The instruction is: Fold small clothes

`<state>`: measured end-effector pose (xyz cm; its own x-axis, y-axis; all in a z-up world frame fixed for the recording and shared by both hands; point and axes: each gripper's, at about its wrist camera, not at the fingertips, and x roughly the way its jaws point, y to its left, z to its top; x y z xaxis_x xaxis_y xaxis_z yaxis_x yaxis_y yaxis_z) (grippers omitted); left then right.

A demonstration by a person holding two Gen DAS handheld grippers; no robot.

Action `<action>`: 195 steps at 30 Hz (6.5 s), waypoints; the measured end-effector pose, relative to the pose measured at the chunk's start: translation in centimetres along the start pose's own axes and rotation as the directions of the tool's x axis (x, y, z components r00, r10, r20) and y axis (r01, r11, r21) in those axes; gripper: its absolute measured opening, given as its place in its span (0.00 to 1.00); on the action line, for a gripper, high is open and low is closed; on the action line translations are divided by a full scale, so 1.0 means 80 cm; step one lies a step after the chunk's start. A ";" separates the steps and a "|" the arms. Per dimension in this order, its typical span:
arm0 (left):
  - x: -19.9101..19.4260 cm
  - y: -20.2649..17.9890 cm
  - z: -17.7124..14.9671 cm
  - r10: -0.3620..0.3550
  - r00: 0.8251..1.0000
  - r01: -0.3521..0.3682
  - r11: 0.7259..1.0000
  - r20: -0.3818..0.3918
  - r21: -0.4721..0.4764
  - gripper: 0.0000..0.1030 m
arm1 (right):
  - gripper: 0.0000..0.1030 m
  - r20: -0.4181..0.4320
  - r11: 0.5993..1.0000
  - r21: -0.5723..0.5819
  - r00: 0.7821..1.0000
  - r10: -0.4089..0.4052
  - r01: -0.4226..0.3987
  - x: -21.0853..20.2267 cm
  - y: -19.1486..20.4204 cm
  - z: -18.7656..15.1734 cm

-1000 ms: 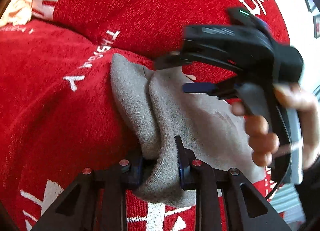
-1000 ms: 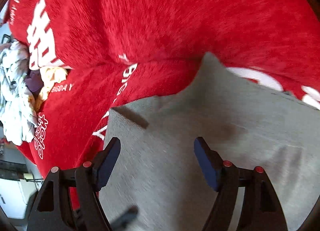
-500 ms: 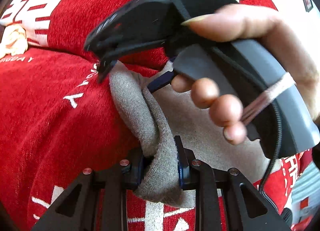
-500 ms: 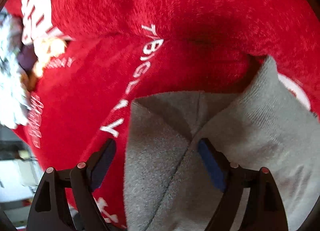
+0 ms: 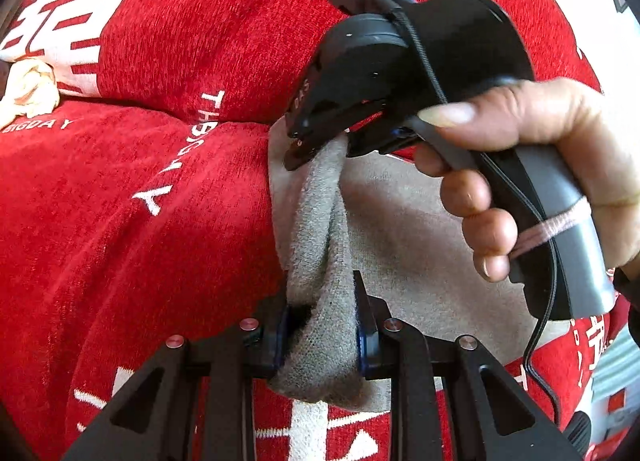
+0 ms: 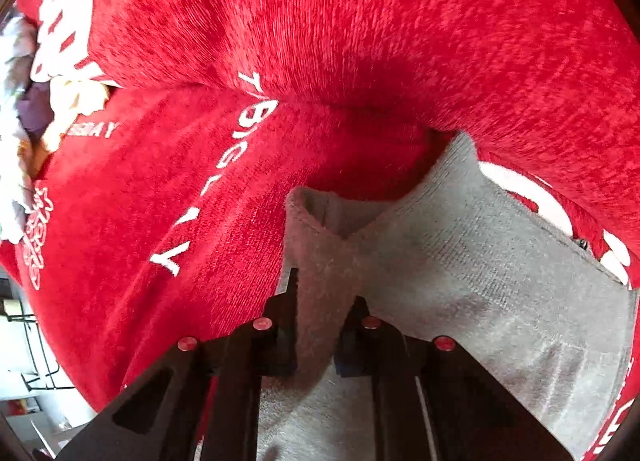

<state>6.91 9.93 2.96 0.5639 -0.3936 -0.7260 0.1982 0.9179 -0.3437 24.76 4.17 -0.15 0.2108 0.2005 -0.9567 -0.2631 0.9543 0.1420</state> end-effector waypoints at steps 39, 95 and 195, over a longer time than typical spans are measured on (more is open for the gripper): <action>-0.004 -0.247 0.035 0.121 0.991 -0.101 0.957 -0.058 0.270 0.22 | 0.12 0.338 0.916 0.006 0.863 0.376 -0.401 -0.175 -0.231 -0.097; 0.050 -0.379 -0.030 -0.098 0.968 0.160 0.952 -0.233 0.262 0.77 | 0.20 0.422 0.852 0.250 0.843 0.332 -0.460 -0.171 -0.496 -0.278; 0.116 -0.238 0.042 -0.031 0.956 0.064 0.993 -0.293 0.104 0.40 | 0.38 0.431 0.954 0.213 0.896 0.102 -0.211 -0.170 -0.352 -0.291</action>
<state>11.06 -11.00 4.78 0.2976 -0.4189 -0.8579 0.3160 0.8911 -0.3255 7.38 -30.63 2.96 0.5681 0.3731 -0.7336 -0.0952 0.9151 0.3917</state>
